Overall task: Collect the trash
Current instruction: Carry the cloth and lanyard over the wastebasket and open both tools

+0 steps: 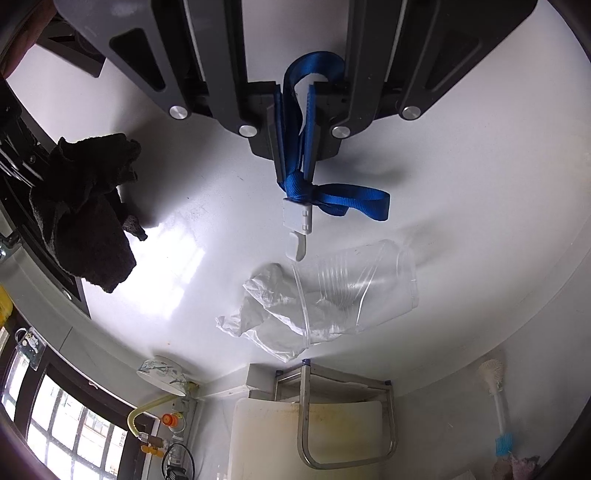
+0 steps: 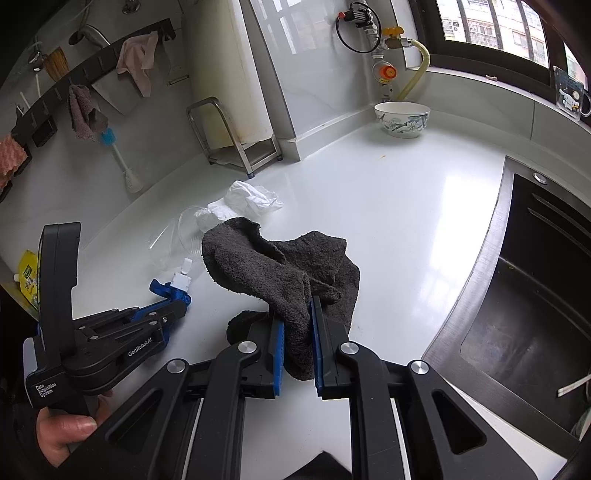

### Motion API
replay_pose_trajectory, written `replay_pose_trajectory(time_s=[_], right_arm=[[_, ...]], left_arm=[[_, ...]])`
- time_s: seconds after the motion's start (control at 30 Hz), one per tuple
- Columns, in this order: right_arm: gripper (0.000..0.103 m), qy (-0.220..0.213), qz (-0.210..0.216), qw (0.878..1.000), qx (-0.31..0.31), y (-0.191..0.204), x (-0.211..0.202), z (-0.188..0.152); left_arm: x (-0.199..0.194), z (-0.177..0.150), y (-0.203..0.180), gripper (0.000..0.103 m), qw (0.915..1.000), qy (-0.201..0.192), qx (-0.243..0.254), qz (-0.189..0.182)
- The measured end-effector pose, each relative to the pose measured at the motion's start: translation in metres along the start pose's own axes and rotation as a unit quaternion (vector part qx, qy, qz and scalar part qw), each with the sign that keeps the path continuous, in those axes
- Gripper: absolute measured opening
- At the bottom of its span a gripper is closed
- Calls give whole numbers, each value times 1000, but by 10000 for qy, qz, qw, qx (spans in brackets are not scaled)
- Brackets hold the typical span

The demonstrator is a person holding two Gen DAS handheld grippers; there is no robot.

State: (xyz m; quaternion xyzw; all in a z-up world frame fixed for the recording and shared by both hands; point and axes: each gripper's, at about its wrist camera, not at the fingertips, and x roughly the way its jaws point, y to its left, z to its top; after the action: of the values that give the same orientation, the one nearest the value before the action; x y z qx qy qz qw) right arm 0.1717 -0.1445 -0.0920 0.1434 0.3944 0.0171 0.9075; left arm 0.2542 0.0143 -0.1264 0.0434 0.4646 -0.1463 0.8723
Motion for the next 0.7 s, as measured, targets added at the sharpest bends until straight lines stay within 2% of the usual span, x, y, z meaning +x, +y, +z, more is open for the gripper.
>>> replay_pose_trajectory(time_s=[0.37, 0.7], right_arm=[[12, 67, 216, 9997, -59, -2, -36, -25], [12, 255, 508, 9980, -262, -17, -93, -65]], left_arm=[[-57, -30, -10, 9, 9998, -179, -8, 50], [-107, -77, -48, 9, 9995, -204, -139, 177]])
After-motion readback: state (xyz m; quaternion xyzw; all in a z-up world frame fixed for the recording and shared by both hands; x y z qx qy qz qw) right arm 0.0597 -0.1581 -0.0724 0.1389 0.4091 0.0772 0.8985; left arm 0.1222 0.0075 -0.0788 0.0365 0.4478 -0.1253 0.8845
